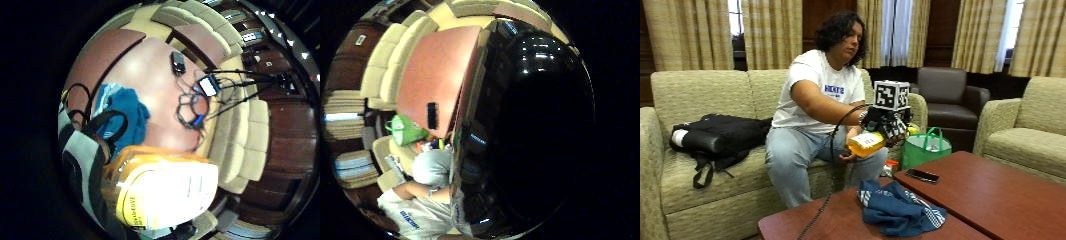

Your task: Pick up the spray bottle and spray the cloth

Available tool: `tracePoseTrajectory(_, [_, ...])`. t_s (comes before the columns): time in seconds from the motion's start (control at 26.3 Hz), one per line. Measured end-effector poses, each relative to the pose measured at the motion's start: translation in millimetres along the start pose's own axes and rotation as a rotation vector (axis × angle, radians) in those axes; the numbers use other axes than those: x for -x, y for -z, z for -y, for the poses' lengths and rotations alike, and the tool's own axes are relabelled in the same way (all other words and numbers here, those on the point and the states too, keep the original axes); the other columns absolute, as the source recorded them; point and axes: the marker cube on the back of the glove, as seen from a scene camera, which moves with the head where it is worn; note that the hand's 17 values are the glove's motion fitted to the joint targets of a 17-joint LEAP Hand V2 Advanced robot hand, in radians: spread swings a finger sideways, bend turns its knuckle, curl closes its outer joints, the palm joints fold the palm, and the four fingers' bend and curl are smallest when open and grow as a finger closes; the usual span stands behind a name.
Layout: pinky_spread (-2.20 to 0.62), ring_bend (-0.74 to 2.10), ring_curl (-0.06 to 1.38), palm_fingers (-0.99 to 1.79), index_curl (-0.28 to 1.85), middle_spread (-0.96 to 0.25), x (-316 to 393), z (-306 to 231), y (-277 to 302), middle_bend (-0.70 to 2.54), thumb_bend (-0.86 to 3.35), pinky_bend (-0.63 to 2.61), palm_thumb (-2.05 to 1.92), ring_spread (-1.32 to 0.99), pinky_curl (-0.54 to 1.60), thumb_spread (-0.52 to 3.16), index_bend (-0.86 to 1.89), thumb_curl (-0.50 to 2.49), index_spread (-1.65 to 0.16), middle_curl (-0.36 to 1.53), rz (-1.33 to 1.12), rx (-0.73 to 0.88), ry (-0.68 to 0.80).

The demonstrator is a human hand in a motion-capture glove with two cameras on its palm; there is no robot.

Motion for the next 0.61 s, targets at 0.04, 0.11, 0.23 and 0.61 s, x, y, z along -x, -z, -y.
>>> tracePoseTrajectory(0.04, [-0.3,0.75,0.52,1.35,0.6,-0.18,2.4,-0.2,2.6,0.64,-0.03,0.53,0.92,-0.22,0.45,0.3,0.43,0.82,-0.21,0.58,0.056,-0.014,0.003])
tracePoseTrajectory(0.11, [-0.3,0.75,0.52,1.35,0.6,-0.18,7.3,-0.1,5.3,0.64,-0.03,0.53,0.92,-0.22,0.45,0.3,0.43,0.82,-0.21,0.58,0.168,-0.041,0.012])
tracePoseTrajectory(0.23, [-0.3,0.75,0.52,1.35,0.6,-0.18,17.9,-0.7,4.3,0.63,-0.03,0.53,0.92,-0.22,0.45,0.3,0.43,0.82,-0.21,0.58,0.364,-0.084,0.029])
tracePoseTrajectory(0.61, [-0.3,0.75,0.52,1.35,0.61,-0.18,69.4,3.4,-23.2,0.63,-0.03,0.53,0.92,-0.22,0.45,0.3,0.42,0.83,-0.21,0.58,1.041,-0.216,0.108])
